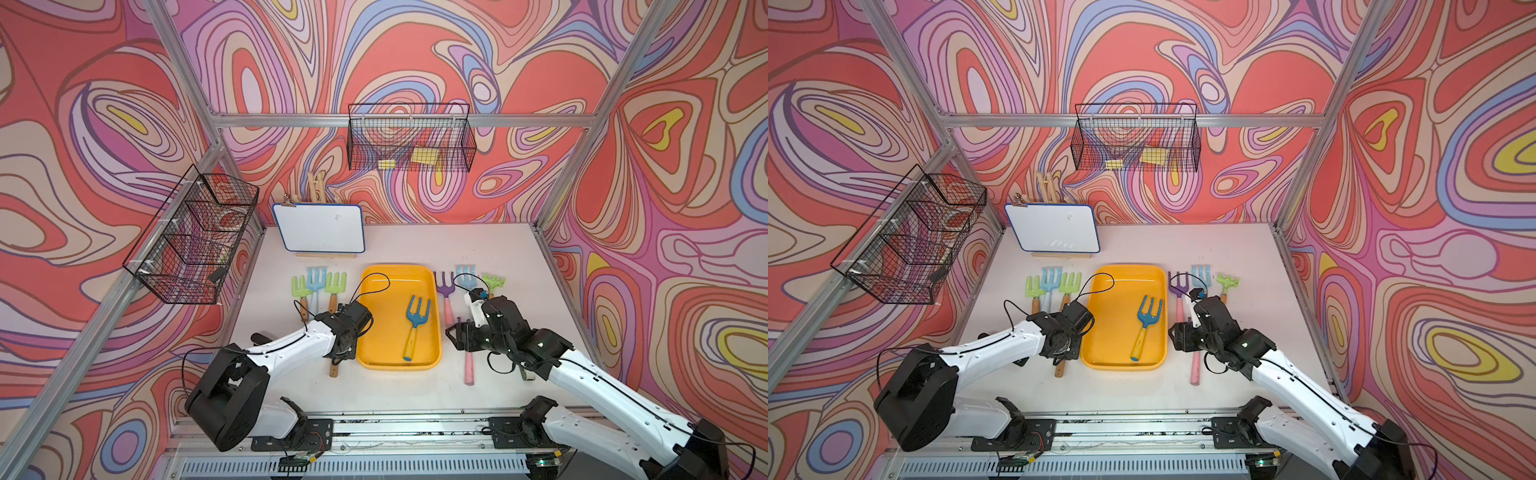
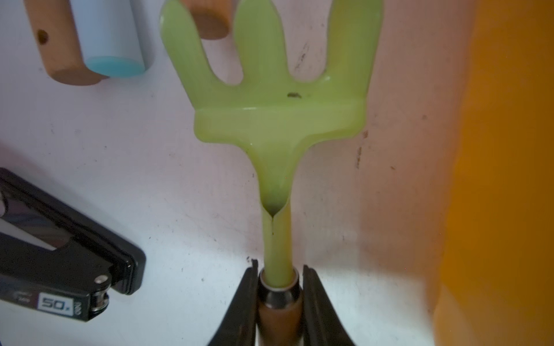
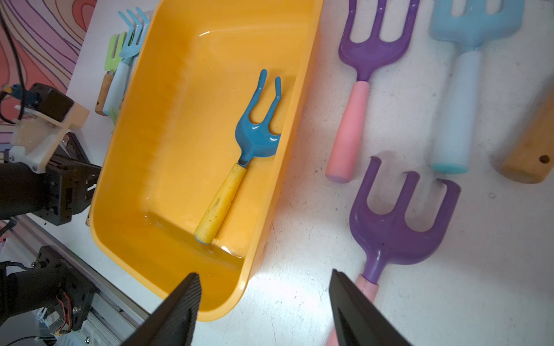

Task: Take the hand rake out of the storage box
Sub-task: Place the rake at the center of the board.

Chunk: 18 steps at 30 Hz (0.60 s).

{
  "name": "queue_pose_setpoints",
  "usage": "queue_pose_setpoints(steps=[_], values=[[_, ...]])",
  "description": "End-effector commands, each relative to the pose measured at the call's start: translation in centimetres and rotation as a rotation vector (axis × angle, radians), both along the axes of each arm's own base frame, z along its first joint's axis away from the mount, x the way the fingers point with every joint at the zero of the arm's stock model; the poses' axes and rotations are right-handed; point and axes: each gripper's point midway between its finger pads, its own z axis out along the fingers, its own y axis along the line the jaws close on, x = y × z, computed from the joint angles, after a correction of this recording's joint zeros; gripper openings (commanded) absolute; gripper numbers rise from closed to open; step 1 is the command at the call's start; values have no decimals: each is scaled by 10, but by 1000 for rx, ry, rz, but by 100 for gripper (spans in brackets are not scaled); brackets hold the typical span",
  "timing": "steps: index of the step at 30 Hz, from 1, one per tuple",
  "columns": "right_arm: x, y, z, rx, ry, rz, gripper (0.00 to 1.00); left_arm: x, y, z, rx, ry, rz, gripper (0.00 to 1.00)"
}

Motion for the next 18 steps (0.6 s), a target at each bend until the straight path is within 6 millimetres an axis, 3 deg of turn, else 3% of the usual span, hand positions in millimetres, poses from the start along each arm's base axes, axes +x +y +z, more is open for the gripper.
queue_pose_setpoints(steps=[1,9,14,18], values=[[2,-2,-3,-13,-6,-4,73,3,-8,-7,-25,28,-13,7],[3,-2,-5,-21,-2,-6,73,4,-10,-13,-19,53,-19,13],[4,-3,-6,-26,1,-10,73,6,-9,-4,-24,27,-17,16],[4,-3,-8,-35,9,-13,75,9,-11,12,-50,-17,-24,29]])
